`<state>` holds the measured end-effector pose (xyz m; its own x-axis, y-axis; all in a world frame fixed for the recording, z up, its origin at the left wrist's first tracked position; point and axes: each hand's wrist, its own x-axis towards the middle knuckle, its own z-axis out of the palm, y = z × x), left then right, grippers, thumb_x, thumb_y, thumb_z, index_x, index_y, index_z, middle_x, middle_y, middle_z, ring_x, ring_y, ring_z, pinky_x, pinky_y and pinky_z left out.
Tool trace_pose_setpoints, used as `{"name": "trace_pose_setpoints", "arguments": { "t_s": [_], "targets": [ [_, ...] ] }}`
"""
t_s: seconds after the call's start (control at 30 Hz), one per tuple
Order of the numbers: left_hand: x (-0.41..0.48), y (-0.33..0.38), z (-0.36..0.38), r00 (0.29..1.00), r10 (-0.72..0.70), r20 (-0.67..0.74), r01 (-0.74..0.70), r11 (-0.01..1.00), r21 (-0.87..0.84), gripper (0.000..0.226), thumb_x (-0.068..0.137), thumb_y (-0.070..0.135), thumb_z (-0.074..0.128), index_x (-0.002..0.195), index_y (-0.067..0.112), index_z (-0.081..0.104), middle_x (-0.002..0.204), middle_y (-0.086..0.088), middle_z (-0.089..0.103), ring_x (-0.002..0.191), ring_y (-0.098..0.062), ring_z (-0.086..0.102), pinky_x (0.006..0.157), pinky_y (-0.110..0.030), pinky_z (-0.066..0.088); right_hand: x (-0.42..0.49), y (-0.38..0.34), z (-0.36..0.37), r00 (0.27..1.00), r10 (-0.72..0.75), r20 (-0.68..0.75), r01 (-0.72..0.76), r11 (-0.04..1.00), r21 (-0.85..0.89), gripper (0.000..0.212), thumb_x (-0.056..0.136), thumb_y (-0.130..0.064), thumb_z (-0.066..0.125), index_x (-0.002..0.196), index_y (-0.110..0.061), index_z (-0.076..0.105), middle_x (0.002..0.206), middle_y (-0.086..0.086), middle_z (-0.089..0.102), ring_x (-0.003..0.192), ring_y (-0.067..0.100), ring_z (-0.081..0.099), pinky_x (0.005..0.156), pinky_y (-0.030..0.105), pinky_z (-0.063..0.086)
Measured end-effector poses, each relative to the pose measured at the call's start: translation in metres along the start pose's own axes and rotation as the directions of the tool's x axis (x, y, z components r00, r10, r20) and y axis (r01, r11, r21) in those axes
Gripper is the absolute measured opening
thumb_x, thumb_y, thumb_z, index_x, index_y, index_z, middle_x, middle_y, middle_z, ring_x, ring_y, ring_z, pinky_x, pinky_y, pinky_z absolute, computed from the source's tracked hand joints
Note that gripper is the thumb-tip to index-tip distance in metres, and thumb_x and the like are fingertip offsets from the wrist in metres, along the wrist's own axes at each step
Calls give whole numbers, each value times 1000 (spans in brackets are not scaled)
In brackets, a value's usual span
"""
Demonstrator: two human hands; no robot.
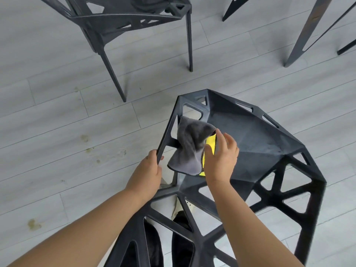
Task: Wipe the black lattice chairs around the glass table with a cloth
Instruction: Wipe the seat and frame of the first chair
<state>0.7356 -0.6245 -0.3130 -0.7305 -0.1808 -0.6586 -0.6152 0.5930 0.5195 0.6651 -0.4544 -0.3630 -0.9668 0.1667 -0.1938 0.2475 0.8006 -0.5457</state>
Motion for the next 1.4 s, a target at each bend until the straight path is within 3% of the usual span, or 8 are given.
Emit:
{"name": "trace_pose_setpoints", "arguments": {
  "t_s": [0.17,0.27,0.47,0.6,0.73,0.9,1.13,1.4],
  "targets": [
    [2,-2,1,1000,3,-9,-3,1000,0,32,98,6,34,130,10,37,138,1,48,92,-16,54,69,-20,35,12,-3,25,968,140,209,-159,984,79,90,81,-43,69,149,-12,19,154,12,24,138,32,22,111,41,21],
    [1,-2,2,1000,2,-13,-1,1000,6,33,98,6,34,131,10,36,137,1,49,100,-18,55,70,-19,35,12,-16,41,949,-24,314,15,999,31,99,80,-43,69,152,-23,4,158,14,4,135,39,22,109,49,24],
    [1,0,1,1000,-1,-6,1,1000,14,36,98,8,35,134,9,35,137,1,48,84,-13,53,68,-18,39,37,-16,35,942,-182,283,139,976,167,63,85,-1,54,139,-31,43,142,4,38,118,28,49,96,30,42],
    [2,0,0,1000,-16,-6,16,1000,24,33,99,10,34,132,12,36,131,2,52,65,-7,51,52,-13,37,99,-54,25,985,-160,58,145,968,204,73,83,-9,59,146,-31,29,148,5,29,119,29,49,78,33,45],
    [2,0,0,1000,-28,-6,28,999,17,32,99,10,33,131,14,37,126,1,53,60,-6,47,50,-13,36,111,-76,51,868,-357,346,447,865,-229,60,94,-25,51,146,-38,24,159,4,1,136,38,21,103,54,32],
    [2,0,-1,1000,-29,10,29,1000,-5,32,99,10,33,130,15,38,131,4,52,65,-5,49,55,-13,36,108,-44,52,874,-369,316,477,776,-412,71,88,-6,52,146,-37,25,159,3,4,121,38,34,90,47,39],
    [1,-1,-2,999,-14,30,15,999,-31,29,99,7,33,127,9,38,136,3,50,77,-11,51,67,-19,37,59,3,42,980,-91,179,160,893,-421,59,86,2,45,137,-27,42,142,13,28,103,37,39,72,45,50],
    [1,-4,2,1000,4,10,-4,1000,10,27,98,7,34,124,8,38,134,-1,52,75,-18,51,66,-31,41,-71,46,33,851,-203,484,354,903,-243,43,72,-13,75,113,-20,67,108,22,56,68,35,51,45,30,37]
  ]
}}
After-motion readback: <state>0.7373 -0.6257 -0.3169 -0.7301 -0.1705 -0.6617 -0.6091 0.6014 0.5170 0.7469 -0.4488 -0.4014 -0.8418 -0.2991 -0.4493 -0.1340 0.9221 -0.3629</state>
